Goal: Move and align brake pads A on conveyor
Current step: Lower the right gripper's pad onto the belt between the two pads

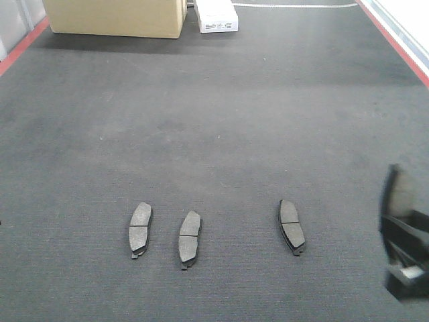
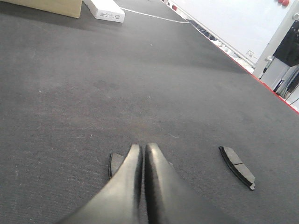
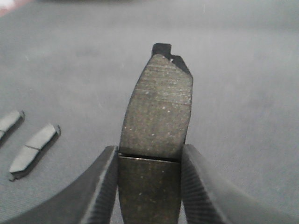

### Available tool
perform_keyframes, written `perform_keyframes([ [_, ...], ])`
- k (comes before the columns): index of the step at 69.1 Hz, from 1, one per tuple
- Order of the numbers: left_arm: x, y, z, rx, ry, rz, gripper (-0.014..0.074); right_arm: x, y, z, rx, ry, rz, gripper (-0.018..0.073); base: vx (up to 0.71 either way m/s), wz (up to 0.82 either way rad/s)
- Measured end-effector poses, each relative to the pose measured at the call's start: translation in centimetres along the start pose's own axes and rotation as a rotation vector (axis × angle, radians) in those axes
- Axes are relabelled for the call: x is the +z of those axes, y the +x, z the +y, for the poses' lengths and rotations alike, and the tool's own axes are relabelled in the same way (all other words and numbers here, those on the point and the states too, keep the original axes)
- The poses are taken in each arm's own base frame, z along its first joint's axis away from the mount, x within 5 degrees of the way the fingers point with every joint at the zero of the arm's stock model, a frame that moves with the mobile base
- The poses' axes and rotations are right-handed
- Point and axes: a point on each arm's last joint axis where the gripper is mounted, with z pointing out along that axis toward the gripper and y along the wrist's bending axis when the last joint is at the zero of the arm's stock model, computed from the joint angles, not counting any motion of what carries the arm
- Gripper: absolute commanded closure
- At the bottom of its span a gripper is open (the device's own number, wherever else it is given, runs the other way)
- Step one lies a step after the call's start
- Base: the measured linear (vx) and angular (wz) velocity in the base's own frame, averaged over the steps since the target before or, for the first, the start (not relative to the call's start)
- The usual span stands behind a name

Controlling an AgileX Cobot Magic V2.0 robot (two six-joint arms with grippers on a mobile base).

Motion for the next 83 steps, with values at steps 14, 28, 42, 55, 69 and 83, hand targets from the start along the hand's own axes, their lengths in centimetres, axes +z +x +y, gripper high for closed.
perform_keyframes([
  [14,0.0,0.0,0.0,0.000,0.000,0.000,0.0602,5.1,-1.4,0.7,0.037,0.018,0.185,0.0554,0.00,0.00],
  [28,0.0,0.0,0.0,0.000,0.000,0.000,0.0602,11.4,-0.5,1.7,0.075,0.010,0.353,0.0549,0.00,0.00],
  [42,0.0,0.0,0.0,0.000,0.000,0.000,0.0602,15.9,0.0,5.6,0.089,-0.076,0.448,0.0543,0.00,0.00],
  [55,0.0,0.0,0.0,0.000,0.000,0.000,0.0602,19.5,0.8,7.9,0.183,-0.091,0.524,0.0537,0.00,0.00],
  [69,0.0,0.0,0.0,0.000,0.000,0.000,0.0602,22.0,2.4,8.4,0.264,-0.065,0.583,0.0531,0.00,0.00],
  [83,0.0,0.0,0.0,0.000,0.000,0.000,0.0602,23.3,3.8,8.4,0.282,-0.054,0.586,0.0511,0.00,0.00],
])
